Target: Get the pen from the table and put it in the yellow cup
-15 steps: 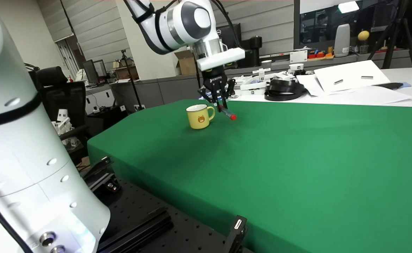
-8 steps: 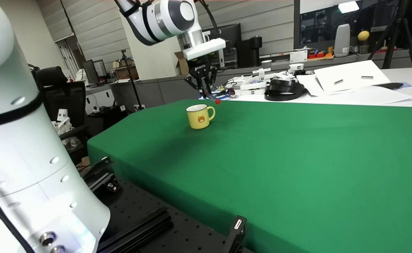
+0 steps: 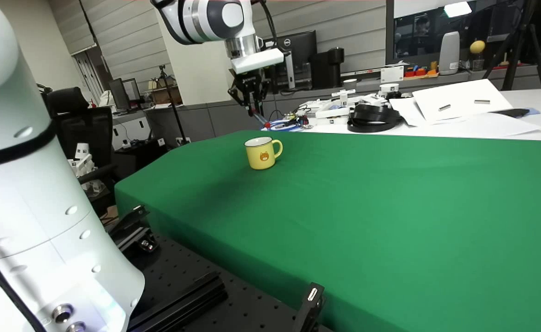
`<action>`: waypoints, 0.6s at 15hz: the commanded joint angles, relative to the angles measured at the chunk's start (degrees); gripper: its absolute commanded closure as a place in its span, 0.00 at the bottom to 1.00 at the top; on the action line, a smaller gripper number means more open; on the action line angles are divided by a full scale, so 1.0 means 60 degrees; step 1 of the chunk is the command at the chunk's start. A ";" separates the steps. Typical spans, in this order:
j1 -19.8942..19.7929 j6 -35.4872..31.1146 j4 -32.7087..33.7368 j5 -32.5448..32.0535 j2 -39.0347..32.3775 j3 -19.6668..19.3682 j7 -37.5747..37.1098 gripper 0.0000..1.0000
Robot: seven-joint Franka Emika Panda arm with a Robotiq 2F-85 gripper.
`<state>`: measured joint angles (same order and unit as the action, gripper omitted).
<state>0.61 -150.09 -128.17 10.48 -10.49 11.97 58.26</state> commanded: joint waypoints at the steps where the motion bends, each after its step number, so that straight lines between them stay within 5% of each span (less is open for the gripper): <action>1: -0.0396 0.0277 0.0432 0.2021 -0.0112 0.0526 0.2236 0.94; 5: -0.0547 0.1090 0.0724 0.4370 -0.0102 0.0706 0.4707 0.94; 9: -0.0345 0.2162 0.0877 0.5191 -0.0063 0.0292 0.5458 0.94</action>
<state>-1.72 -141.45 -124.85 38.60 -10.50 15.03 87.91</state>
